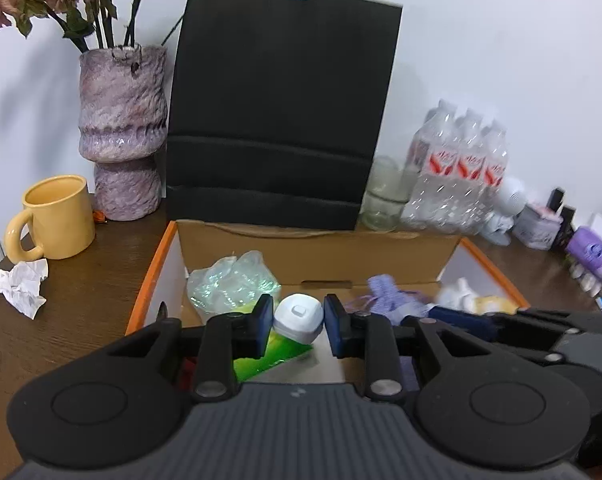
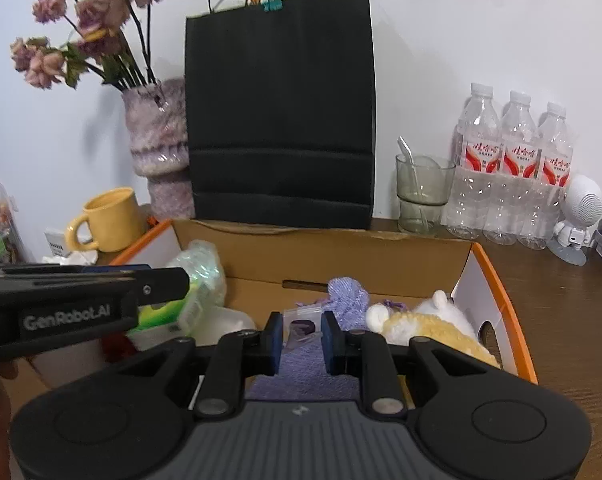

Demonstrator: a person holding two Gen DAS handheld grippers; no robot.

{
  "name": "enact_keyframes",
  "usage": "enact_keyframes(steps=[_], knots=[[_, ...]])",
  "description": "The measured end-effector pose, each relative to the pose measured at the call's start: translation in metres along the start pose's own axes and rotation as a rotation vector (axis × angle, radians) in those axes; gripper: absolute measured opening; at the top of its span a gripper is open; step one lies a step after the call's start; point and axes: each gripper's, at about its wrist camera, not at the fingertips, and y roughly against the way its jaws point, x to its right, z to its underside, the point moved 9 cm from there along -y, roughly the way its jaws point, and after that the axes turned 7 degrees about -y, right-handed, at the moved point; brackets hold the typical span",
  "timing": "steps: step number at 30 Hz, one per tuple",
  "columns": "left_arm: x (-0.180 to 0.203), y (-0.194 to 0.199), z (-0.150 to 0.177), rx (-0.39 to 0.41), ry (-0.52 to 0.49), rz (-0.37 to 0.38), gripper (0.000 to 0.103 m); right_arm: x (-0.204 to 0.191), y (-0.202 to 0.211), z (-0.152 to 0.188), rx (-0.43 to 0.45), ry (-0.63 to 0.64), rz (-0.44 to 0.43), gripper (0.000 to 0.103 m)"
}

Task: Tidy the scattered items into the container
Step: 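Carry the white cap and candy packet into the box and release both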

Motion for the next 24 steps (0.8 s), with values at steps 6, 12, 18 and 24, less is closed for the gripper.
enact_keyframes(steps=[6, 12, 18, 24], knots=[[-0.003, -0.009, 0.005, -0.028, -0.004, -0.023, 0.029, 0.000, -0.006, 0.005, -0.022, 0.016, 0.009, 0.028], [-0.007, 0.003, -0.002, 0.000, -0.007, -0.079, 0.072, -0.008, 0.006, 0.002, 0.015, 0.054, -0.002, 0.068], [-0.012, 0.020, -0.011, 0.042, -0.020, -0.152, 0.103, -0.012, 0.015, -0.002, 0.019, 0.072, 0.020, 0.090], [-0.014, 0.027, -0.013, 0.039, 0.002, -0.147, 0.103, -0.019, 0.028, -0.005, 0.045, 0.088, 0.009, 0.100]])
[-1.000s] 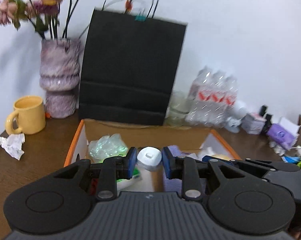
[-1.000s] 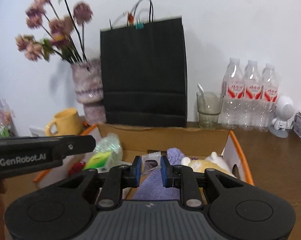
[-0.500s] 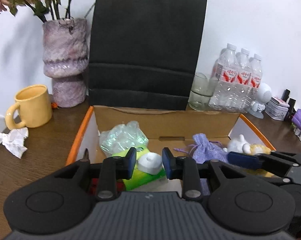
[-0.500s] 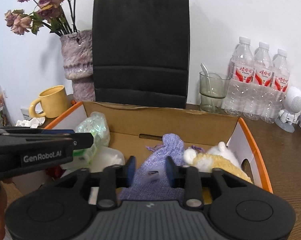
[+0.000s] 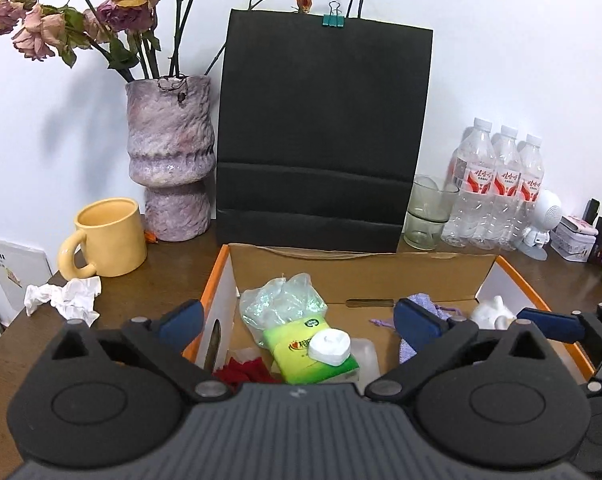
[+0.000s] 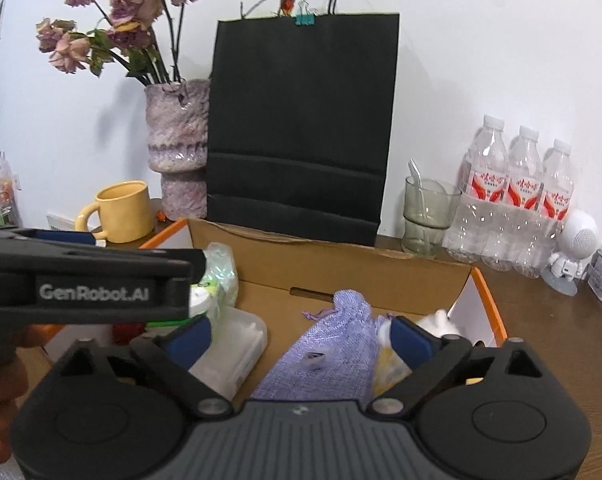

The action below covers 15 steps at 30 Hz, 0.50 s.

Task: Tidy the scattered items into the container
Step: 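Carry the white cap and candy packet into the box and release both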

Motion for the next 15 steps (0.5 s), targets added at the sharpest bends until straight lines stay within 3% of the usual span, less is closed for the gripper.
enact_keyframes(steps=[8, 15], knots=[[-0.001, 0.014, 0.000, 0.011, 0.009, -0.002, 0.103, 0.011, 0.020, -0.008, 0.034, -0.039, 0.002, 0.100], [0.015, 0.044, 0.002, 0.049, 0.008, 0.035, 0.103, 0.059, 0.074, -0.009, 0.109, -0.098, 0.063, 0.100]])
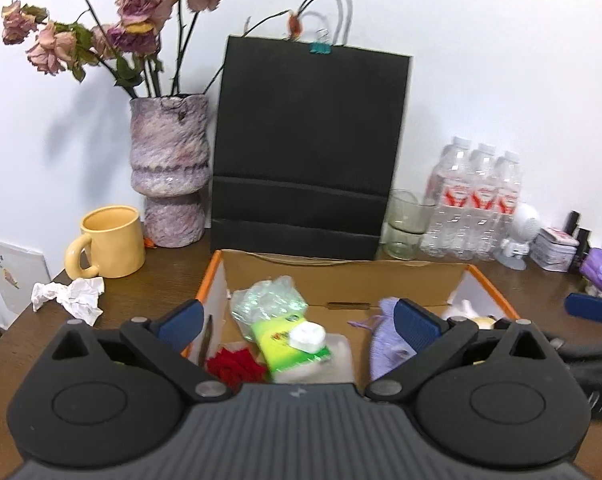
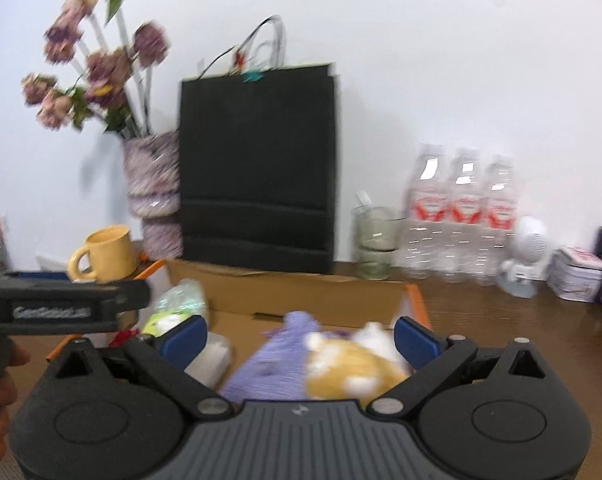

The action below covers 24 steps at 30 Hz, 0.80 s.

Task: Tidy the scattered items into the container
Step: 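Carry the white cap and candy packet into the box and release both, then grasp the black clip with left gripper while right gripper grasps the black carabiner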

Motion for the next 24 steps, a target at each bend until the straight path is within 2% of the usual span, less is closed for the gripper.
enact_keyframes(steps=[6, 11, 13, 16, 21, 24], knots=[[0.036, 0.032, 0.015, 0.027, -0.063, 0.080, 0.103, 0.049, 0.031, 0.022, -0.011, 0.019, 0.079, 0.100], [0.067, 0.044, 0.045, -0.014, -0.110, 0.124, 0.102, 0.083, 0.037, 0.053, -0.076, 0.013, 0.104, 0.100], [0.080, 0.043, 0.059, -0.048, -0.129, 0.135, 0.100, 0.094, 0.032, 0.064, -0.105, 0.022, 0.112, 0.099], [0.097, 0.038, 0.079, -0.100, -0.138, 0.158, 0.090, 0.108, 0.021, 0.081, -0.163, 0.021, 0.119, 0.097], [0.123, 0.018, 0.102, -0.141, -0.157, 0.145, 0.085, 0.112, 0.000, 0.107, -0.213, 0.031, 0.082, 0.096], [0.131, 0.005, 0.112, -0.188, -0.131, 0.151, 0.083, 0.109, -0.008, 0.114, -0.231, 0.028, 0.054, 0.095]])
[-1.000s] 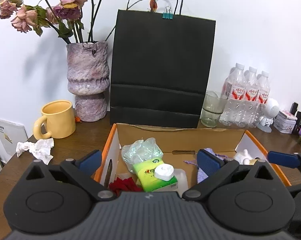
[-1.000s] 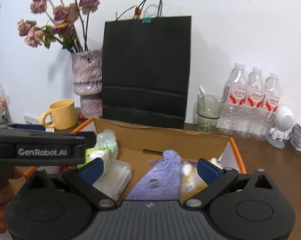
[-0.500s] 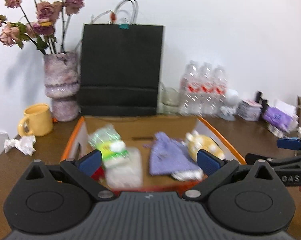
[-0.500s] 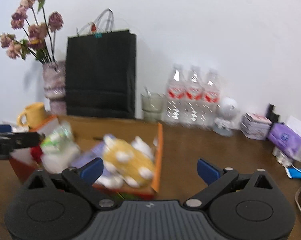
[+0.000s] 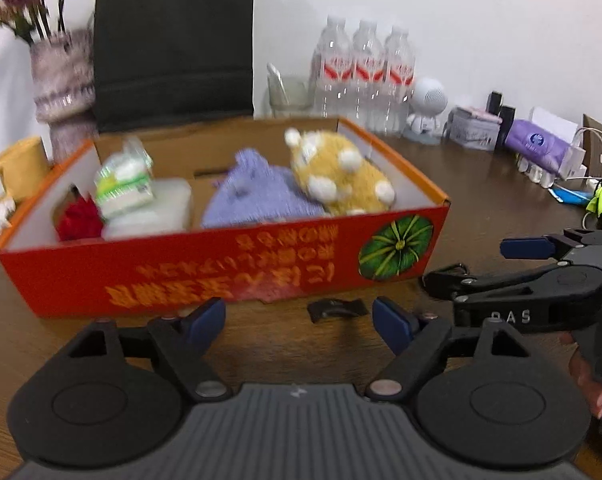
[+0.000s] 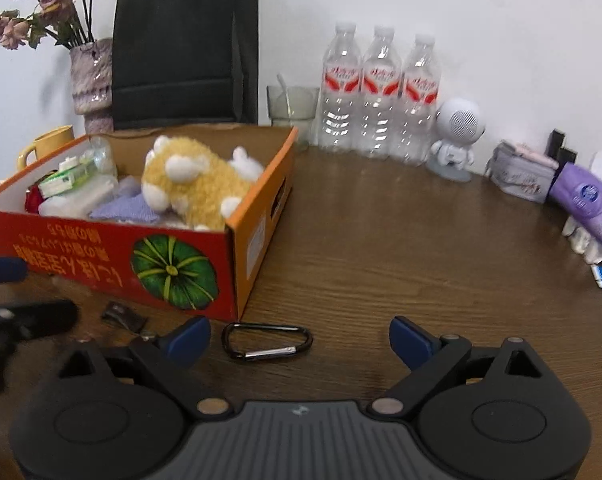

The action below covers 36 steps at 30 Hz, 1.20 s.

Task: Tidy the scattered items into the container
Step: 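Grasp the black clip with left gripper while right gripper grasps the black carabiner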

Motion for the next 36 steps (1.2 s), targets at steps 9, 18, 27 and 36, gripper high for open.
enact_keyframes(steps=[9, 18, 27, 36], knots=[[0.005, -0.026, -0.004, -0.053, 0.072, -0.008, 0.075, 0.002, -0.007, 0.004, -0.026, -0.001, -0.016, 0.085], [0.018, -0.029, -0.001, -0.060, -0.013, -0.051, 0.043, -0.003, 0.001, 0.006, -0.024, 0.010, -0.061, 0.052], [0.021, -0.024, 0.000, -0.040, -0.020, 0.025, 0.016, -0.003, 0.004, 0.006, -0.024, -0.002, -0.068, 0.052], [0.027, -0.020, 0.000, -0.013, -0.049, 0.059, 0.004, -0.004, 0.007, 0.006, -0.009, 0.000, -0.064, 0.052]])
